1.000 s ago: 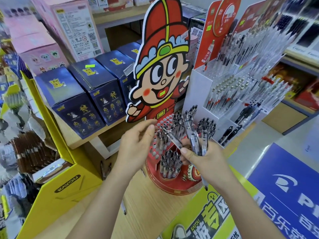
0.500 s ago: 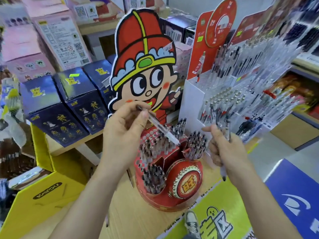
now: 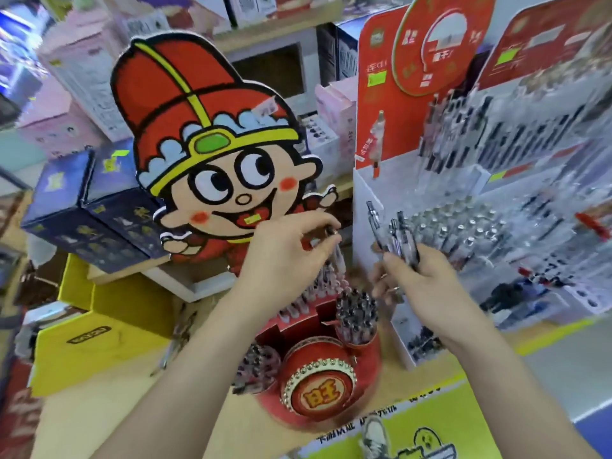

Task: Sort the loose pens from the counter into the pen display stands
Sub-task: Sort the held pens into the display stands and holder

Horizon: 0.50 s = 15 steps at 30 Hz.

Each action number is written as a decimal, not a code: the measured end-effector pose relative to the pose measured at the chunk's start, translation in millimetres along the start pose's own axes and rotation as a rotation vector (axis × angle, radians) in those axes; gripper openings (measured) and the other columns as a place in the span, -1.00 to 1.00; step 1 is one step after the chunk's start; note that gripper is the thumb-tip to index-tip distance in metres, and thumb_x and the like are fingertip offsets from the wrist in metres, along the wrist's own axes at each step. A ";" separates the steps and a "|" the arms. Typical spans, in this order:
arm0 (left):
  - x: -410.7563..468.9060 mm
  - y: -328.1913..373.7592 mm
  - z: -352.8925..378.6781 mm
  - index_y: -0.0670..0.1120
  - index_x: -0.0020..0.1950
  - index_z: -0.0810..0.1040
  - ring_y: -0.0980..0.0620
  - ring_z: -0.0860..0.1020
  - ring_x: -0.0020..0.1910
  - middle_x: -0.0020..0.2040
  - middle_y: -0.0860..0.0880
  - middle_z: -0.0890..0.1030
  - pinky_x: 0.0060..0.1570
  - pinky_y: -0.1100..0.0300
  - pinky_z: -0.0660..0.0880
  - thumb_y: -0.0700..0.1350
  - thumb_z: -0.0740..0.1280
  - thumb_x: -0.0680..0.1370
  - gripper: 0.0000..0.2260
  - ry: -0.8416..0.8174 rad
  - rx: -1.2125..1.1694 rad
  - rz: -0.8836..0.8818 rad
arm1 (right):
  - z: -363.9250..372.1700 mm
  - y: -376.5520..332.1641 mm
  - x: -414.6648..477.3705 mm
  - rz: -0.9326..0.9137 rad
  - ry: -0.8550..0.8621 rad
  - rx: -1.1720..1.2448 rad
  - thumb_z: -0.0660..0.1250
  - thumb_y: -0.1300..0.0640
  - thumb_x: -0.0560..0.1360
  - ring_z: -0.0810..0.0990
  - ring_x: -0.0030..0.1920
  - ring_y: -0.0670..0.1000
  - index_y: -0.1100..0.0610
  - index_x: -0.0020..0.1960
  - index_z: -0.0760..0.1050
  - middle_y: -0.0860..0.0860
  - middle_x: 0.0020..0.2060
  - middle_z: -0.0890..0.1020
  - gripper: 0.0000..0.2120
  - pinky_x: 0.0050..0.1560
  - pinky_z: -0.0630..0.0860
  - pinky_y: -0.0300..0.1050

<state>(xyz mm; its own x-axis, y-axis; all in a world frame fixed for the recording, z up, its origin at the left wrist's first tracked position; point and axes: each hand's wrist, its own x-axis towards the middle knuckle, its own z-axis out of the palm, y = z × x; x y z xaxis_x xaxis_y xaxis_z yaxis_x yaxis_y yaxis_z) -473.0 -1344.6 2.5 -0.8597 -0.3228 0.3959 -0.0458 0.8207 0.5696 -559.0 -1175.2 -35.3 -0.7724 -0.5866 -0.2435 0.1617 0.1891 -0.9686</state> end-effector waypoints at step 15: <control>18.8 -9.9 28.4 0.23 0.08 0.62 -0.02 0.50 -0.06 -0.10 0.07 0.66 -0.13 0.02 0.52 0.06 0.36 0.49 -0.82 -0.549 0.472 -0.022 | -5.0 8.1 12.7 0.026 -0.095 0.033 0.21 0.26 0.63 0.70 -0.17 0.01 0.12 0.02 0.52 0.03 -0.25 0.71 -0.87 -0.05 0.63 -0.02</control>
<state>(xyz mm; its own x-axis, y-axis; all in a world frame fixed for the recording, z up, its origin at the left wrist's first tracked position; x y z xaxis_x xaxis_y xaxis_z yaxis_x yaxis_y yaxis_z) -503.2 -1345.4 -16.2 -0.9818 -0.1602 -0.1017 -0.1746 0.9727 0.1529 -570.6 -1177.2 -45.9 -0.7060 -0.6544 -0.2710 0.2024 0.1803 -0.9626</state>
